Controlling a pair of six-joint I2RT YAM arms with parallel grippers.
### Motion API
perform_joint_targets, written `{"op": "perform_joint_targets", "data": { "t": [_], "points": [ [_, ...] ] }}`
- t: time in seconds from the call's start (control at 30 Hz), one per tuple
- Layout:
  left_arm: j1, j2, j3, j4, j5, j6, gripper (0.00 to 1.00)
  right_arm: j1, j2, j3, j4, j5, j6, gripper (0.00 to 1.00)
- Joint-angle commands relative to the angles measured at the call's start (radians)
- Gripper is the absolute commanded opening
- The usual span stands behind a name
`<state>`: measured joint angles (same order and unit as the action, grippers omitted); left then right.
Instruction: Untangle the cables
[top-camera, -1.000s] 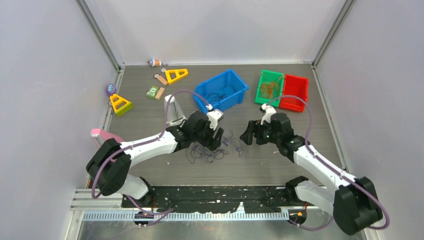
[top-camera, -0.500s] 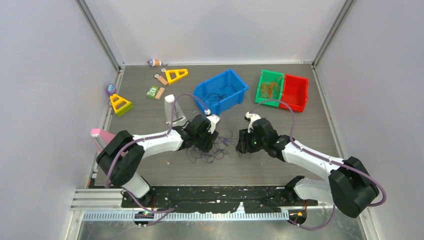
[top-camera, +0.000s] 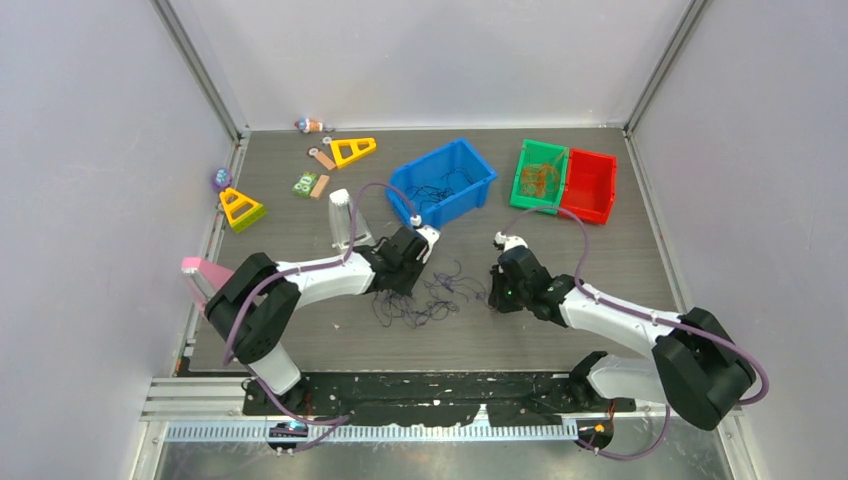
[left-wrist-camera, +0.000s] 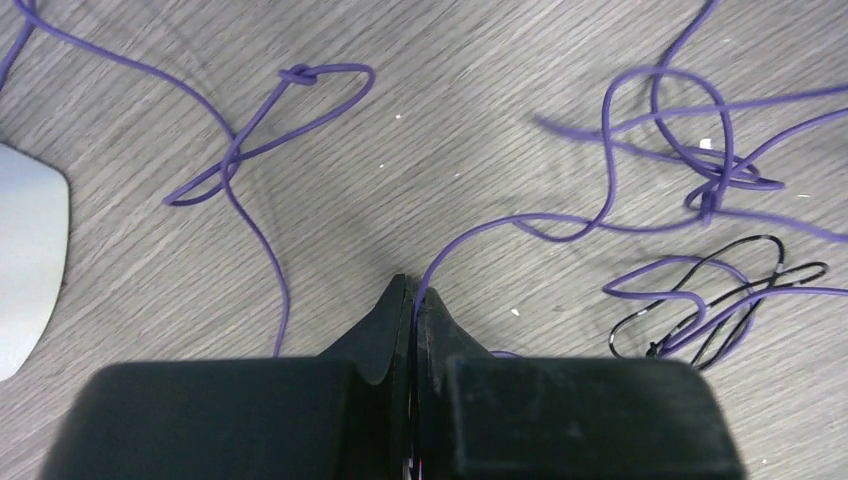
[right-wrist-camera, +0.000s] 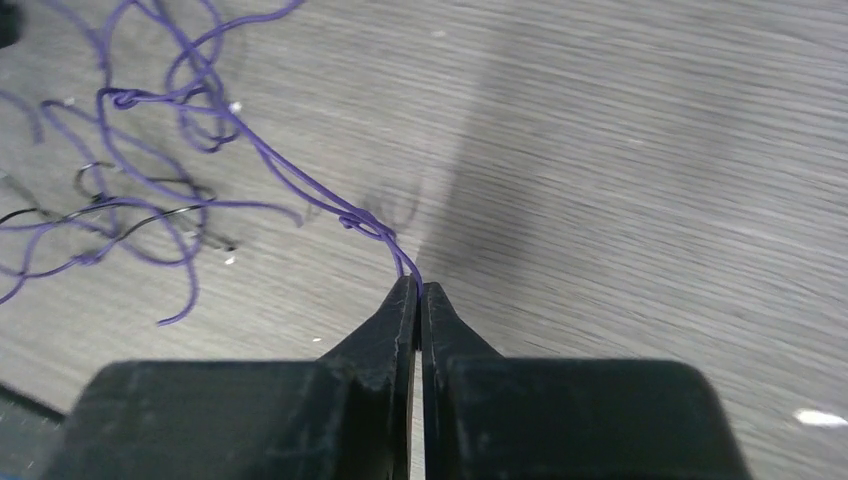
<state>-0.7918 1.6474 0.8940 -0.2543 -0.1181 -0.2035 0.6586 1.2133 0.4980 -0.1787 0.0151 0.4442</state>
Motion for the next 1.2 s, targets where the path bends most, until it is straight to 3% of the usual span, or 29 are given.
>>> {"op": "perform_joint_targets", "data": {
  "t": [0.0,0.2,0.37,0.6,0.77,0.9,1.17],
  "points": [
    [0.006,-0.01,0.023,-0.024,-0.095,-0.016,0.0,0.0,-0.085,0.061,-0.108,0.277,0.045,0.06],
    [0.035,-0.096,-0.038,0.0,-0.229,-0.076,0.0,-0.069,-0.259,0.1,-0.31,0.659,0.162,0.05],
    [0.092,-0.183,-0.106,0.034,-0.264,-0.129,0.0,-0.251,-0.423,0.119,-0.396,0.769,0.199,0.05],
    [0.114,-0.238,-0.147,0.058,-0.308,-0.158,0.0,-0.426,-0.524,0.185,-0.4,0.812,0.137,0.05],
    [0.121,-0.26,-0.163,0.091,-0.254,-0.155,0.0,-0.468,-0.511,0.249,-0.361,0.729,0.106,0.05],
    [0.12,-0.302,-0.203,0.178,-0.134,-0.116,0.0,-0.477,-0.429,0.364,-0.338,0.732,0.08,0.05],
    [0.12,-0.325,-0.22,0.219,-0.069,-0.086,0.0,-0.512,-0.226,0.592,-0.289,0.679,0.108,0.05]
  ]
}}
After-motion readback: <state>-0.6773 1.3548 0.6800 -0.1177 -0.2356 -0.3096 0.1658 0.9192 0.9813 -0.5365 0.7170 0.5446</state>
